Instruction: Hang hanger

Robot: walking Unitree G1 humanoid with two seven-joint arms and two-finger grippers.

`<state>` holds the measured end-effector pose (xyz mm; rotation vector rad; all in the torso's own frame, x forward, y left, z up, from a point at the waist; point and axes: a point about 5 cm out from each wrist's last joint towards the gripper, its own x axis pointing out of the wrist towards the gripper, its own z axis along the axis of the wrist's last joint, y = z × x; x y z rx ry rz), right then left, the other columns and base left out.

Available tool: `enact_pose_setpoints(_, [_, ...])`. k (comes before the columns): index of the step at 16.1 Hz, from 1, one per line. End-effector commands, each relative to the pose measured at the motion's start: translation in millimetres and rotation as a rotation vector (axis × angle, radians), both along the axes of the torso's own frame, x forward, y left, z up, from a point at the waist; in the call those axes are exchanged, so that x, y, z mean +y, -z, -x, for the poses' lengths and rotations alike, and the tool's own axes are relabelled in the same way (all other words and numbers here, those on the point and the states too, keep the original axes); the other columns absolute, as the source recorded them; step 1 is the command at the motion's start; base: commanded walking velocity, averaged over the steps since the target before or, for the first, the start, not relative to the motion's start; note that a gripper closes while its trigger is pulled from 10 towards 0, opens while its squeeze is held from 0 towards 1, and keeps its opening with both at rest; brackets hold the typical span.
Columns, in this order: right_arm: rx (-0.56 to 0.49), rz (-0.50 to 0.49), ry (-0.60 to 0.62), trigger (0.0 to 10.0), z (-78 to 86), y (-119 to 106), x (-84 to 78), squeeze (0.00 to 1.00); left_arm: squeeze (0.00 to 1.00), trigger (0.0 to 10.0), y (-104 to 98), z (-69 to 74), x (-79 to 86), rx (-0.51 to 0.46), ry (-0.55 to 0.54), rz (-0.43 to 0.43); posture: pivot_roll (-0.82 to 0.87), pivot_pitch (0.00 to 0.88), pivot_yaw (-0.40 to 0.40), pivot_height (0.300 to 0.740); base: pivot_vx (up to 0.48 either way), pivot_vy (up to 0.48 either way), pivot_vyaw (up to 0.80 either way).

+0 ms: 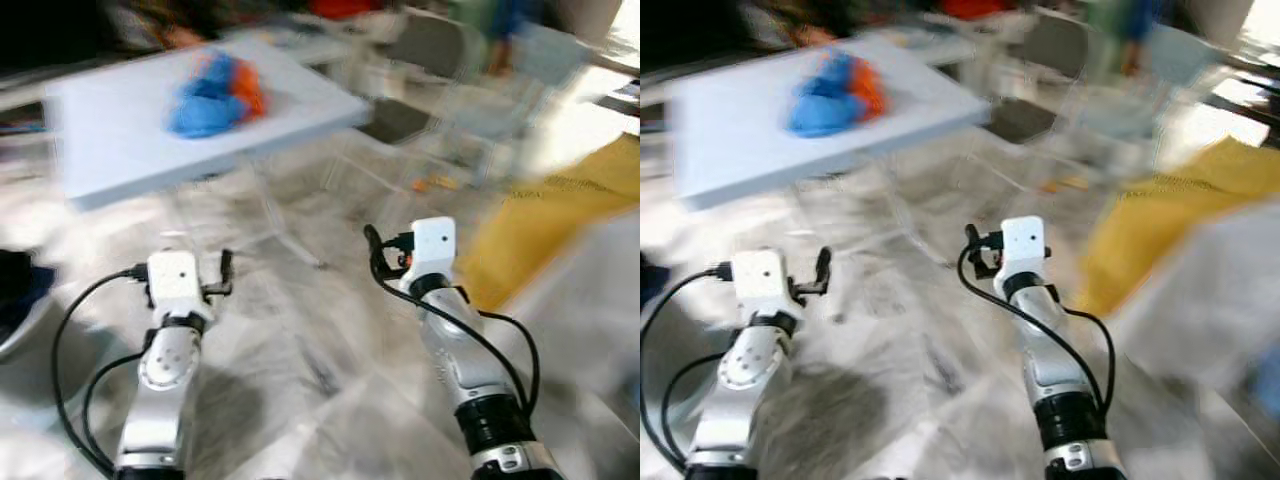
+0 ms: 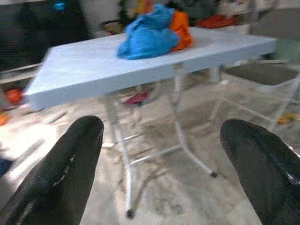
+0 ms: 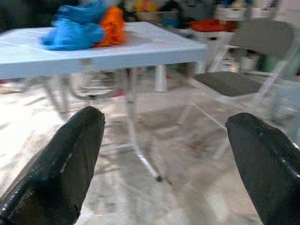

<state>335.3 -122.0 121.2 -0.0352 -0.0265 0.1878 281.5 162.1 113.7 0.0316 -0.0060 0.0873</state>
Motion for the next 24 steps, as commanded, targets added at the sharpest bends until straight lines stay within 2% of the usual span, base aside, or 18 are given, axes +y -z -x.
enact_pose_setpoints(1, [-0.012,-0.014,0.000,10.0,0.2,-2.4,-1.9,0.00,0.00,10.0,2.8,1.6,1.5,0.017,-0.008,-0.004,-0.01,0.000,0.037,0.740,0.000,0.289,0.00])
enact_pose_setpoints(16, [-0.013,-0.018,-0.022,10.0,0.2,-2.8,-1.1,0.00,0.00,10.0,2.7,-2.4,-0.2,0.024,-0.022,-0.014,-0.01,0.000,0.025,0.740,0.000,0.455,0.00])
enact_pose_setpoints(18, [-0.013,-0.011,-0.025,10.0,0.2,-2.7,-1.2,0.00,0.00,10.0,-1.9,0.1,-0.4,-0.020,0.036,0.029,-0.01,0.000,0.022,0.740,0.000,0.000,0.00])
enact_pose_setpoints(24, [-0.022,0.008,-0.049,10.0,1.5,-3.2,2.4,0.00,0.00,10.0,-2.7,2.3,0.5,-0.036,0.043,0.064,-0.01,0.000,0.018,0.740,0.046,0.000,0.62])
